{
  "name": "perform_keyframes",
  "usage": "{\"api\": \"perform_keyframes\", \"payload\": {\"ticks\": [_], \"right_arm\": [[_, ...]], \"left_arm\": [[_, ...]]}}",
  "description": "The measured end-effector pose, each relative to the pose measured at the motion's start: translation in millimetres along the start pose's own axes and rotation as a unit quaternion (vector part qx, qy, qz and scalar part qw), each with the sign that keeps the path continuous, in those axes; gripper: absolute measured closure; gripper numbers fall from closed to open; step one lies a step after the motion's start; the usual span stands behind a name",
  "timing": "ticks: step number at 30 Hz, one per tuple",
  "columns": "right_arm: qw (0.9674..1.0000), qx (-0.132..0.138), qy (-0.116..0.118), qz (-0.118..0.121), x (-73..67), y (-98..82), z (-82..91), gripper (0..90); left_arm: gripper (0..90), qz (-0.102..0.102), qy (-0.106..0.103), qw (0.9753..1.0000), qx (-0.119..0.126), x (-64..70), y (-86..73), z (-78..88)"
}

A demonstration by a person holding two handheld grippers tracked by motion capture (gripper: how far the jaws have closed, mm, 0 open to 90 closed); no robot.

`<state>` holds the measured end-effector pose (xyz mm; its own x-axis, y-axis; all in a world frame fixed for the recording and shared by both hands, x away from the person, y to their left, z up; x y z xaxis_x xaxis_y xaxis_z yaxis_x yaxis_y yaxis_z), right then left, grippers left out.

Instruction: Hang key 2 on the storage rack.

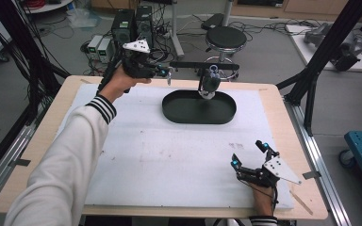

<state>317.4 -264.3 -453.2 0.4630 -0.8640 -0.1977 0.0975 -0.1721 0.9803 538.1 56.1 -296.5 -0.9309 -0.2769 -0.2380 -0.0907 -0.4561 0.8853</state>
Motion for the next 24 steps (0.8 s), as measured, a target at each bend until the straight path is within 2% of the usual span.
{"api": "perform_keyframes", "payload": {"ticks": [3,8,15,16,24], "right_arm": [[1.0000,0.000,0.000,-0.002,0.0,-0.2,0.3,0.7],[1.0000,0.001,-0.002,-0.001,0.0,-0.2,0.4,0.7],[1.0000,0.001,-0.002,0.000,0.3,-0.1,0.6,0.7],[1.0000,0.000,-0.002,0.000,0.2,-0.3,0.7,0.7],[1.0000,0.000,-0.003,-0.001,0.0,-0.3,0.7,0.7]], "left_arm": [[88.0,0.005,0.000,0.9999,0.012,-1.7,1.7,-5.1],[88.0,0.011,-0.002,0.9999,0.001,-3.6,-5.7,-13.2],[88.0,0.027,0.003,0.9996,0.009,-6.1,-7.8,-19.6],[88.0,0.024,0.003,0.9997,0.007,-6.8,-8.9,-20.6],[88.0,0.034,0.008,0.9994,0.002,-9.1,-14.6,-30.3]]}}
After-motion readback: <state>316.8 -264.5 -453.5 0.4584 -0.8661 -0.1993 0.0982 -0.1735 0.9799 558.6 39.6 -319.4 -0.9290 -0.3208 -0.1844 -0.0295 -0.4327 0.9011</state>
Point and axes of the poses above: each handheld gripper's, and its own axes: z roughly backward along the jaws, y roughly out of its top, x roughly to its right, the point moved 7 cm from there along -z, roughly forward along the jaws, and after that the axes turned 13 degrees about -z, right-handed, at the moved point
